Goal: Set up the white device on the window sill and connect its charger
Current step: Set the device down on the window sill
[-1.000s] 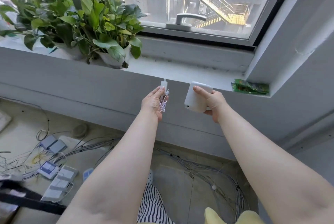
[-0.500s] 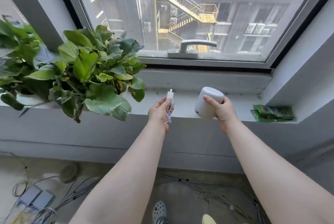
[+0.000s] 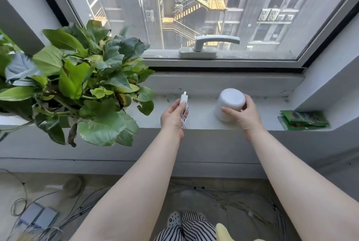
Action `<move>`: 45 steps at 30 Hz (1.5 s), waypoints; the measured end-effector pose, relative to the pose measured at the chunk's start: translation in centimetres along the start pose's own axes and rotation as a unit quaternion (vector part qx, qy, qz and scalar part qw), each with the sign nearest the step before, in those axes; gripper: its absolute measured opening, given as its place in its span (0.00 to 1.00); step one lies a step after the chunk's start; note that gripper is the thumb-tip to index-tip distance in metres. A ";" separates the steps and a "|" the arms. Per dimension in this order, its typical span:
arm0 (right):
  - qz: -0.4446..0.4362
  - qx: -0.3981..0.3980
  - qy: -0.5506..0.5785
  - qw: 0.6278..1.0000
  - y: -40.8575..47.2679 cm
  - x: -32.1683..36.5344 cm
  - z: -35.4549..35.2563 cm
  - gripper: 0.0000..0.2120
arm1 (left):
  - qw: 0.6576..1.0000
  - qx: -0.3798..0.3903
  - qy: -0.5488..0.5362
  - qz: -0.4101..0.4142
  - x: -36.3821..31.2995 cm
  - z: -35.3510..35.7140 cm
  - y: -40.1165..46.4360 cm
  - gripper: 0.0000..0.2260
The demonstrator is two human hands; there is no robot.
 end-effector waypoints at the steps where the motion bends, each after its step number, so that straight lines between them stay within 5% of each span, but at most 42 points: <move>1: -0.002 0.004 0.001 1.000 0.1 -0.1 0.0 0.31 | 1.000 -0.002 0.002 0.001 0.1 0.0 0.1 0.18; 13: -0.012 0.034 -0.012 0.999 1.3 -0.4 -0.8 0.34 | 1.000 -0.012 -0.004 0.013 1.3 0.7 0.0 0.19; 18: -0.044 0.012 -0.057 0.997 0.4 -0.1 -1.3 0.47 | 1.000 -0.015 -0.021 0.013 1.1 1.0 0.2 0.17; 22: -0.174 -0.108 -0.034 0.978 -2.0 2.2 -0.6 0.27 | 0.999 0.004 -0.042 -0.005 0.6 1.1 0.3 0.10; 25: -0.220 -0.071 -0.029 0.973 -3.5 4.0 1.7 0.09 | 0.997 0.024 -0.066 -0.034 0.4 1.2 0.3 0.07; 30: -0.058 0.101 -0.069 0.991 -4.3 3.1 6.5 0.01 | 0.993 0.087 -0.060 -0.049 0.2 1.2 0.0 0.18; 36: 0.153 0.105 0.026 0.982 -4.4 2.4 7.7 0.10 | 0.990 0.137 -0.028 -0.031 -0.1 0.9 0.2 0.19; 45: 0.190 0.120 0.053 0.973 -3.6 2.8 8.2 0.06 | 0.987 0.156 0.019 -0.013 0.2 1.0 0.9 0.15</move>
Point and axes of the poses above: each hand's wrist, its own y-axis towards the middle knuckle, its own z-axis out of the palm, x = y × z, the point moved 1 cm from there along y, towards the middle knuckle, and after that the axes turned 7 degrees about -x, right-handed, at the moved point
